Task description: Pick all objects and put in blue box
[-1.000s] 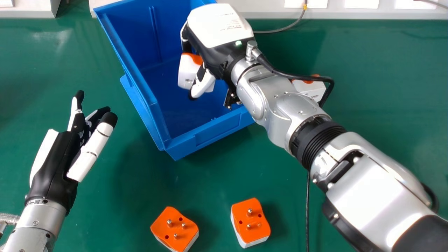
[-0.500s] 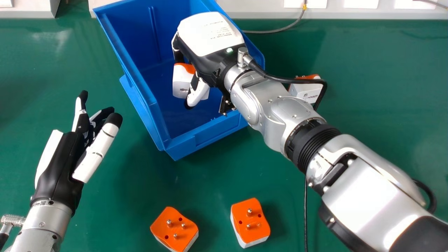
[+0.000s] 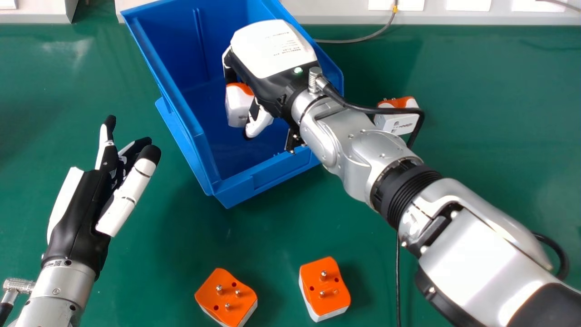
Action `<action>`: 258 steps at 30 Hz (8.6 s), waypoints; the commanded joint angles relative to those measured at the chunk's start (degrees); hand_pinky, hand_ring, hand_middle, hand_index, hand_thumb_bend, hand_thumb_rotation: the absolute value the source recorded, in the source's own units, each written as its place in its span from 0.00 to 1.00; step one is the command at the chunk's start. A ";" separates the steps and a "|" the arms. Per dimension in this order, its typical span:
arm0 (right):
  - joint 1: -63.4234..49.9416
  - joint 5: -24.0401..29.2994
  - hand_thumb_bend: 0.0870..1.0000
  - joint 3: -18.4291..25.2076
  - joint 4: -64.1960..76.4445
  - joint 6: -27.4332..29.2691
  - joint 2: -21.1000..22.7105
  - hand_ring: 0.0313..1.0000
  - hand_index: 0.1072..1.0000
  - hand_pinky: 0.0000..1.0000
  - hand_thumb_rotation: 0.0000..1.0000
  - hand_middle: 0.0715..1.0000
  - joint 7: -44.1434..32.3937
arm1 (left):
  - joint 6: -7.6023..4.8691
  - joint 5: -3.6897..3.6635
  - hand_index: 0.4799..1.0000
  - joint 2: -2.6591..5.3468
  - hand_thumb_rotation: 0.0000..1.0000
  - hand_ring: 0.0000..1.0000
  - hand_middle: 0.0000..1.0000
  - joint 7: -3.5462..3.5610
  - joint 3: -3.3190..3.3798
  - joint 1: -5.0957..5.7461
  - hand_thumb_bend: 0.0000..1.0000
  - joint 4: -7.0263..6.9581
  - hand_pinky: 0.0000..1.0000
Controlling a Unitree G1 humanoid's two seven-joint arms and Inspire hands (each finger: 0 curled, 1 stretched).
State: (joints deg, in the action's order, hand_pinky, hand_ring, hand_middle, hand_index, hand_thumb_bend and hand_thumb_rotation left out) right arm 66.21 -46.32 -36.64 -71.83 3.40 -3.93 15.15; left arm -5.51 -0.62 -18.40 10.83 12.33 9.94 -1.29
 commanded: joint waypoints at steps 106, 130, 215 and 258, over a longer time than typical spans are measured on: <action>-56.16 -9.78 0.47 3.66 58.06 3.87 31.00 0.97 0.92 0.91 0.49 0.97 -23.14 | -1.22 0.05 0.92 0.34 0.84 0.91 0.92 -0.55 0.04 -4.92 0.58 4.22 0.87; -53.93 -8.37 0.40 1.57 58.02 8.16 33.15 0.81 0.71 0.74 0.18 0.80 -24.95 | -0.33 -0.13 0.93 0.03 0.83 0.91 0.93 0.12 0.09 -6.60 0.57 4.98 0.87; -20.37 -1.47 0.44 13.76 56.78 11.46 18.58 0.08 0.41 0.06 0.14 0.13 -17.26 | 2.10 -0.06 0.94 0.74 0.82 0.92 0.95 -0.45 -0.02 -6.53 0.54 3.48 0.89; 8.03 -6.00 0.47 -4.07 -0.90 2.32 -0.43 0.07 0.42 0.06 0.12 0.10 -6.10 | 5.42 0.42 0.92 3.16 0.81 0.91 0.93 -2.58 -1.27 -1.92 0.55 -5.62 0.88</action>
State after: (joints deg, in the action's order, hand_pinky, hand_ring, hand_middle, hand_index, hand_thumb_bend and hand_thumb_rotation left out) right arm 71.83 -52.52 -40.71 -73.19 6.59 -4.29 7.39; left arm -0.13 0.02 -15.52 8.56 11.38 7.89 -4.93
